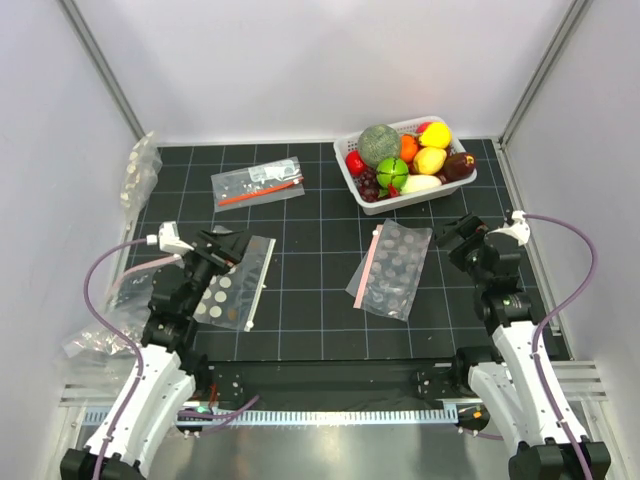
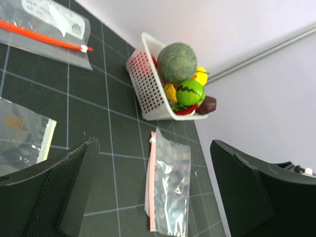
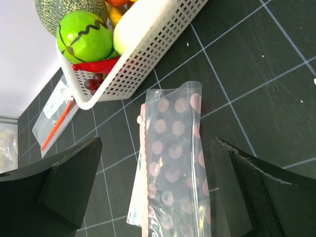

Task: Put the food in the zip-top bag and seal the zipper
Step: Pick up the zipper food storage bag at the center of the board.

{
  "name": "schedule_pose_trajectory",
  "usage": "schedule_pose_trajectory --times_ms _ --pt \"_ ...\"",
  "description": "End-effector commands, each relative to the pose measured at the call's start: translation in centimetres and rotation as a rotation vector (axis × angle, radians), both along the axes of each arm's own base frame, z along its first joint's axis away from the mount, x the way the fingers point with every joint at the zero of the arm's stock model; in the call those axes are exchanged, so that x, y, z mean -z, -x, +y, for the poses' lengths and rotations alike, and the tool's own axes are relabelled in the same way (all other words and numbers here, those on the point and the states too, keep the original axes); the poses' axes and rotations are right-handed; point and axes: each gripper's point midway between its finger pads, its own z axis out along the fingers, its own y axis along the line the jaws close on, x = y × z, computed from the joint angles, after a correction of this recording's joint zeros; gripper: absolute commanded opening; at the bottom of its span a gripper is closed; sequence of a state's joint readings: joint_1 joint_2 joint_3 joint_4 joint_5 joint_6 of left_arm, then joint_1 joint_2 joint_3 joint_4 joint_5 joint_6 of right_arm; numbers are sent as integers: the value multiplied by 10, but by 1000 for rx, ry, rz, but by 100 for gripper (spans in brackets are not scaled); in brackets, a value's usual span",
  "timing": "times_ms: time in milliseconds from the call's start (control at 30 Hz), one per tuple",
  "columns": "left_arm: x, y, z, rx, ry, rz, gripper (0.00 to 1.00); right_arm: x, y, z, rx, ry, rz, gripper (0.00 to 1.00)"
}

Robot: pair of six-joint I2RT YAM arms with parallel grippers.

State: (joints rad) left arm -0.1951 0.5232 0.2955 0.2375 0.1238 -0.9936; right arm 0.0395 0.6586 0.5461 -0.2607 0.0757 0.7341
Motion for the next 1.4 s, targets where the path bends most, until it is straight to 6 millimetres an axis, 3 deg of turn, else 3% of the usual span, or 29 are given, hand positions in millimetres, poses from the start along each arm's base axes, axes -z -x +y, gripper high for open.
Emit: schedule_pose_trajectory --times_ms 0,133,267,300,400,433,467,700,933,1367 --pt "2 -3 -10 34 -62 14 100 -11 -5 6 -46 23 -44 100" --pt "4 -2 -34 57 -126 14 100 -8 -8 24 -172 42 -40 100" --pt "-3 -2 -54 109 -201 -1 100 2 -16 42 -240 70 32 91" --pt "-5 -1 -57 124 -208 -5 100 6 -15 60 -292 94 46 89" --pt "-1 -3 -60 135 -213 8 100 19 -24 76 -277 241 118 88" --pt "1 -3 -61 140 -217 13 100 23 -19 98 -332 285 127 88" --pt "0 -3 -61 142 -218 12 100 28 -21 107 -346 326 161 88" --pt "-1 -3 -64 157 -227 22 100 72 -20 140 -373 533 310 86" --pt "0 0 -64 164 -226 28 100 104 -24 147 -316 646 405 81" --pt "3 -1 -66 176 -230 46 100 149 -34 161 -350 546 485 74"
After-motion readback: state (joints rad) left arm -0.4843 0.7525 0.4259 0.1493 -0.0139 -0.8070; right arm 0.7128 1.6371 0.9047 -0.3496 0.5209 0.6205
